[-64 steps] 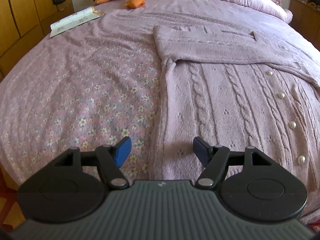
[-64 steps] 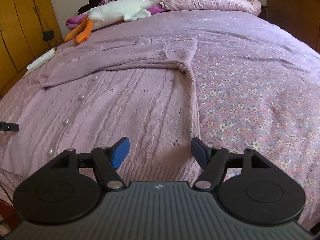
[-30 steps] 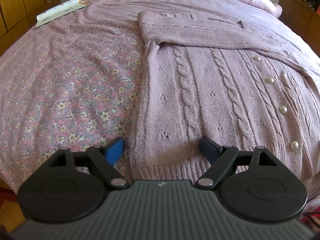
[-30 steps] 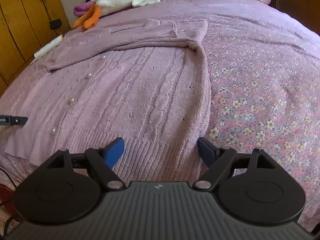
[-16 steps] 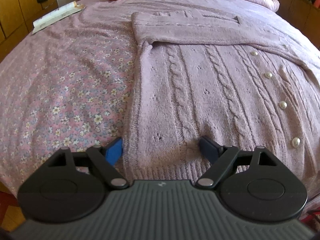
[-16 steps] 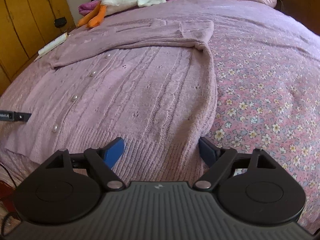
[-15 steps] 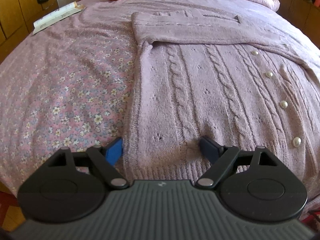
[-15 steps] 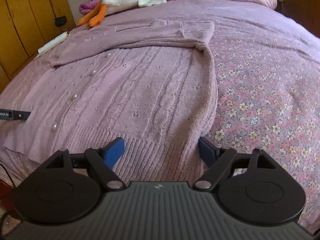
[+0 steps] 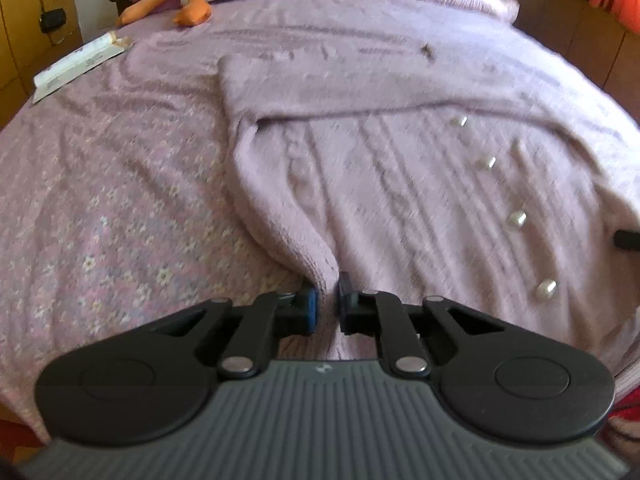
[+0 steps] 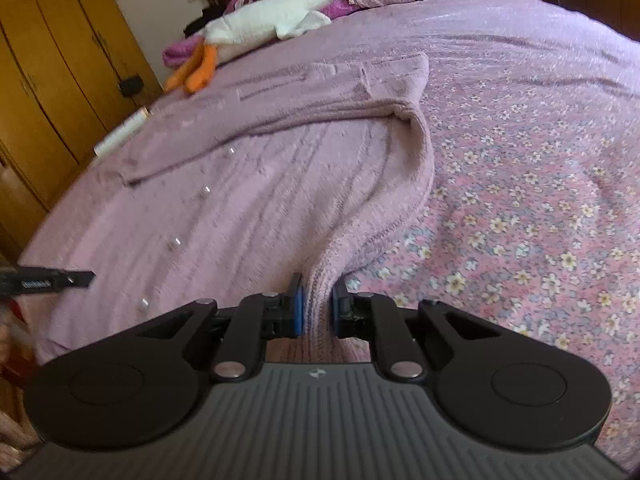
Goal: Fold small clothes
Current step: 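Grasp the ribbed hem with both tools and lift it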
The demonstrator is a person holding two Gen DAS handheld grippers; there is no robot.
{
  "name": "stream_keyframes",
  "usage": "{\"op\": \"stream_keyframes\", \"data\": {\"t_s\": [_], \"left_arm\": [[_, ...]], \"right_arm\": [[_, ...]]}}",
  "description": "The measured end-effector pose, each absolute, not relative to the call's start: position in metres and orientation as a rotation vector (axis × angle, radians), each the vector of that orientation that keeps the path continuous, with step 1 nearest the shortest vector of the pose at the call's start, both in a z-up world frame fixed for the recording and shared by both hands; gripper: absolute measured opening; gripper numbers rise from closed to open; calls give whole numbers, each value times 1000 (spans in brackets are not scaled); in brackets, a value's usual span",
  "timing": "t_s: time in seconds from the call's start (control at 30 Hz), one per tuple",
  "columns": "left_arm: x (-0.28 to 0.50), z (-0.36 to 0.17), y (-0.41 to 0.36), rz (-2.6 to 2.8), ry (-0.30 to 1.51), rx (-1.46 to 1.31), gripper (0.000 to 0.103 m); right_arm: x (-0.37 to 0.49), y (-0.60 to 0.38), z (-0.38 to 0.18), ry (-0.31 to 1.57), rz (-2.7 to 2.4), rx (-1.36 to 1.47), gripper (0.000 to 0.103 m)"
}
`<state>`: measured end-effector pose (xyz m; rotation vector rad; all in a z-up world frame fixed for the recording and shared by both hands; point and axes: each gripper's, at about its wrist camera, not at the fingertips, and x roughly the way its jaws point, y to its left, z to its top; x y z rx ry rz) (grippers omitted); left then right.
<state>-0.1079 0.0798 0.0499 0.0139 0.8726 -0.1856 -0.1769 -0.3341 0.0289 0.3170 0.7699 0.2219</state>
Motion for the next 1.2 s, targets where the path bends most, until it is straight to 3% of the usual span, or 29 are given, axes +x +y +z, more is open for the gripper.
{"op": "stream_keyframes", "data": {"t_s": [0.83,1.2], "left_arm": [[-31,99,79,-41,753,-96,12],[-2,86,73,2,671,-145,12]], "right_arm": [[-92,-352,74,507,140,628,14],[-74,-370,32,439,24,800,14]]}}
